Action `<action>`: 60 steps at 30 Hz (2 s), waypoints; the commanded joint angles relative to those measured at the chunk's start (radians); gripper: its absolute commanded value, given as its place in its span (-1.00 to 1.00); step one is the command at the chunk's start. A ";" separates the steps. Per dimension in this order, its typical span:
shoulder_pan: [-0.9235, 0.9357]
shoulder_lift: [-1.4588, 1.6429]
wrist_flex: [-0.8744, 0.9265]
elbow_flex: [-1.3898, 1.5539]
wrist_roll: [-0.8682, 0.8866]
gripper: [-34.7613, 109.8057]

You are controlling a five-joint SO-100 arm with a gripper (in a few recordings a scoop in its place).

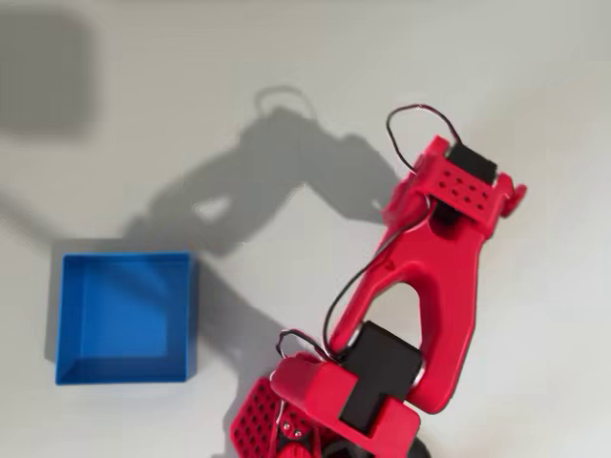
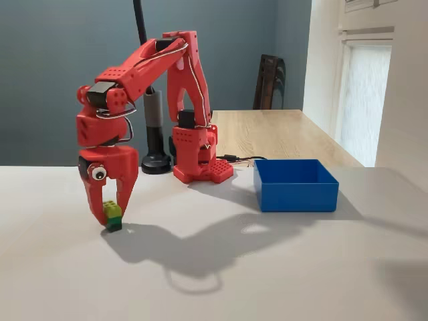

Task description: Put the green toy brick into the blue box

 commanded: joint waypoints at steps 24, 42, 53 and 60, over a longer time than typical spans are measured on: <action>-0.997 0.762 0.199 0.282 0.055 -0.52; -1.348 0.772 0.183 0.344 0.124 -0.52; -1.436 0.767 0.057 0.434 0.138 -0.52; -1.430 0.767 0.037 0.436 0.138 -0.50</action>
